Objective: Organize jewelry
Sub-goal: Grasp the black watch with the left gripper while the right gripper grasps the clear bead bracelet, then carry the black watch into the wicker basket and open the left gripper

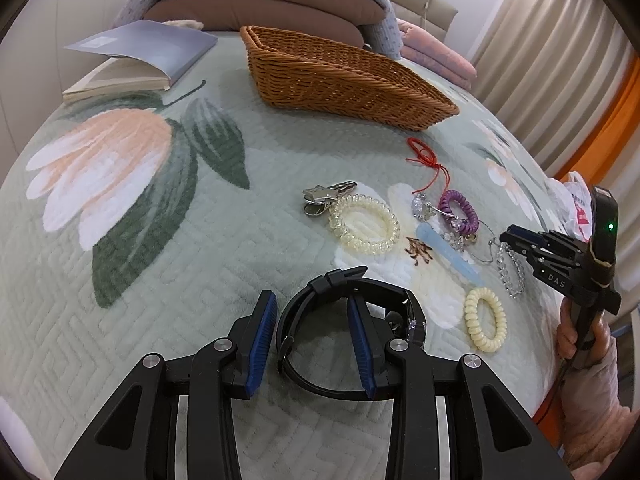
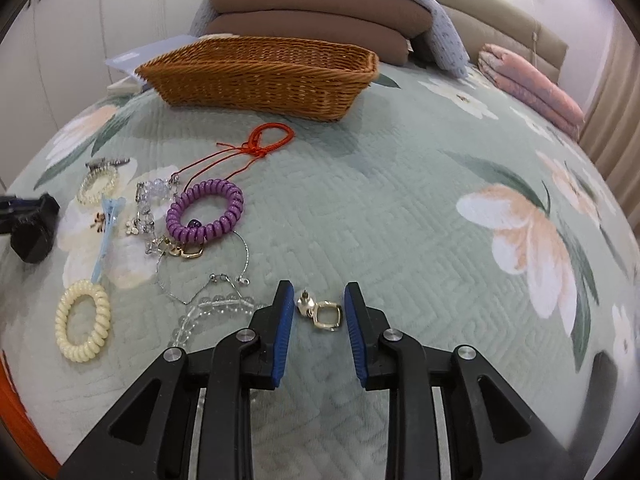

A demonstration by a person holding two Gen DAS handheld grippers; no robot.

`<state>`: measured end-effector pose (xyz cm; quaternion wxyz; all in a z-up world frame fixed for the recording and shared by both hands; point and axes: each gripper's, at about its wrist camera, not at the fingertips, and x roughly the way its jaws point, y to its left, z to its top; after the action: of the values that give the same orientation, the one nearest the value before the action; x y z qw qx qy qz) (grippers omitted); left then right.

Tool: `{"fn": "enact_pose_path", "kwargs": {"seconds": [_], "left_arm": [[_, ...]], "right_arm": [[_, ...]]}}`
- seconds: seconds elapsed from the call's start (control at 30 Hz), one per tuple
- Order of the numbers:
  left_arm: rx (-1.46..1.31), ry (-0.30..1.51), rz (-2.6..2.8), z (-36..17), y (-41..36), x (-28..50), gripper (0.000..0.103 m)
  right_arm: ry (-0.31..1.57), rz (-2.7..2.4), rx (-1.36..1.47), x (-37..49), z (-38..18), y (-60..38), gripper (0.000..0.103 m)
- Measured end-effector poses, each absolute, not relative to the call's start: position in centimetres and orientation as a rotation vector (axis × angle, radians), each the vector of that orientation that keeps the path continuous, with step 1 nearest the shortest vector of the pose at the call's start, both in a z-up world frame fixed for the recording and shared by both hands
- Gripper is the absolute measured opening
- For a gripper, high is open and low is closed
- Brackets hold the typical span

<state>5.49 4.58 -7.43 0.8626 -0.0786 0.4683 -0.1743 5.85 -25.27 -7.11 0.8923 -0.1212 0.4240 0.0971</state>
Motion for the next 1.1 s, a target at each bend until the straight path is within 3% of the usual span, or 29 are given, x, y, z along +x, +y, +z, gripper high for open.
{"fn": "enact_pose_path", "kwargs": {"seconds": [0.07,0.23,0.5,0.77,1.1], "left_arm": [[-0.166,0.98,-0.365,-7.5,4.6,5.4,0.037],[-0.148,0.983,-0.349,-7.4,4.4,5.3,0.035],[-0.15,0.983,-0.327,-7.1,4.2,4.7,0.014],[-0.19,0.934,-0.334,-6.0,3.4,5.0,0.013],[-0.232,0.797,-0.378,0.2,1.9,11.1,0.013]], "right_arm": [[0.879,0.216,-0.258,5.6,-7.0,-25.2,0.023],[0.852,0.209,-0.246,4.3,-6.9,-25.5,0.022],[0.789,0.259,-0.132,3.5,-4.6,-26.2,0.022],[0.742,0.309,0.012,4.4,-1.8,-27.9,0.022],[0.629,0.346,-0.013,12.6,4.5,-24.3,0.022]]}}
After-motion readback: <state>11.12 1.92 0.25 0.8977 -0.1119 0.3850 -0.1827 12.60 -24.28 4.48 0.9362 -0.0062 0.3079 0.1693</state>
